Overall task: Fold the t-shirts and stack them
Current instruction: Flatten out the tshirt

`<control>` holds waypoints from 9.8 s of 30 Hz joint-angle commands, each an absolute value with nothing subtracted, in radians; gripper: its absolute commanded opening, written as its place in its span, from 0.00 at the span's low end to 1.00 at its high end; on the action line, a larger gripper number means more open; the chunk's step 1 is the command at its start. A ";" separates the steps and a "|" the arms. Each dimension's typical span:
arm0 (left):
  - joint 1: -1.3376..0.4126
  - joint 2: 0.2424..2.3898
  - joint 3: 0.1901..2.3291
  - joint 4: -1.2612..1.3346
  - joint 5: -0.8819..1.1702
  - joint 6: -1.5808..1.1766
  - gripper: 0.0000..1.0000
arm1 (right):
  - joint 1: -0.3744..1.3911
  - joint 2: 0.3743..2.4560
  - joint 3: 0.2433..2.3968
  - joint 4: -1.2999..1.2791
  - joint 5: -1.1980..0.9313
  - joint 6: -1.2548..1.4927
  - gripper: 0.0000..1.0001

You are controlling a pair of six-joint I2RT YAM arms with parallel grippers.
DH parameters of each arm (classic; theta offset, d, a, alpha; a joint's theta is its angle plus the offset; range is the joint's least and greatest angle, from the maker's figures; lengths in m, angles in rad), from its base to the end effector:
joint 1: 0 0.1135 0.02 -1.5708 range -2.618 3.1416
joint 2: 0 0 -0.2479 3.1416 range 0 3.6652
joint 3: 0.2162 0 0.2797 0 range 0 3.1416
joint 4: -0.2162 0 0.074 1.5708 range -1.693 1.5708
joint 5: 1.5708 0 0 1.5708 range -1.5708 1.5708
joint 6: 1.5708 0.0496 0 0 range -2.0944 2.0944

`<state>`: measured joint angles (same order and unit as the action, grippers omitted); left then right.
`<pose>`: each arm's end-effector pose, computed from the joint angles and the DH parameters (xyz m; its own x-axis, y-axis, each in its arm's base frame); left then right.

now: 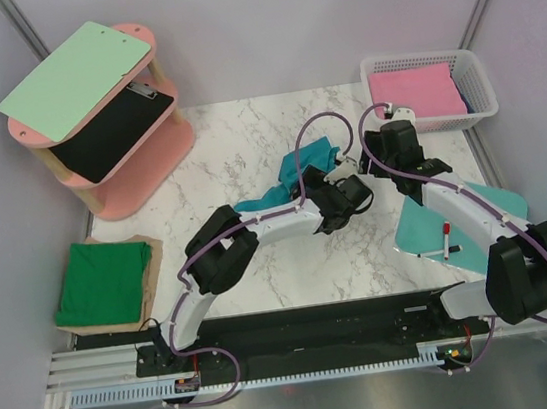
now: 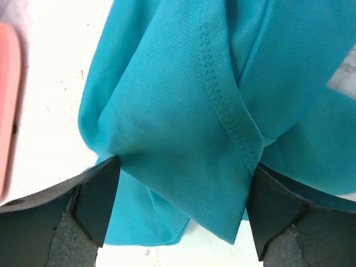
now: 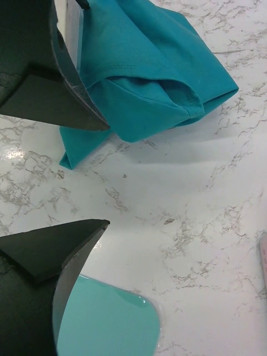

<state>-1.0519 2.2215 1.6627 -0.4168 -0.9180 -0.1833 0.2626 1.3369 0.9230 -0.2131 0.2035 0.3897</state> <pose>0.2782 -0.4077 0.1306 -0.4596 0.5816 -0.6712 0.2266 0.8075 0.5446 0.3271 0.0776 0.2278 -0.5607 0.2346 -0.7941 0.1263 0.9720 0.1980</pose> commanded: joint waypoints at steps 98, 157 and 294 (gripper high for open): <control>-0.692 1.626 1.242 -0.680 -0.738 -0.638 1.00 | 0.405 1.552 0.724 0.095 -0.222 0.594 0.14; -0.528 1.032 1.396 -0.833 -0.793 -0.480 0.02 | 0.374 0.793 1.117 -0.373 0.106 0.330 0.00; -0.333 1.661 1.092 -0.233 -0.371 -0.518 0.60 | 0.118 1.618 1.111 -0.041 -0.071 0.474 0.00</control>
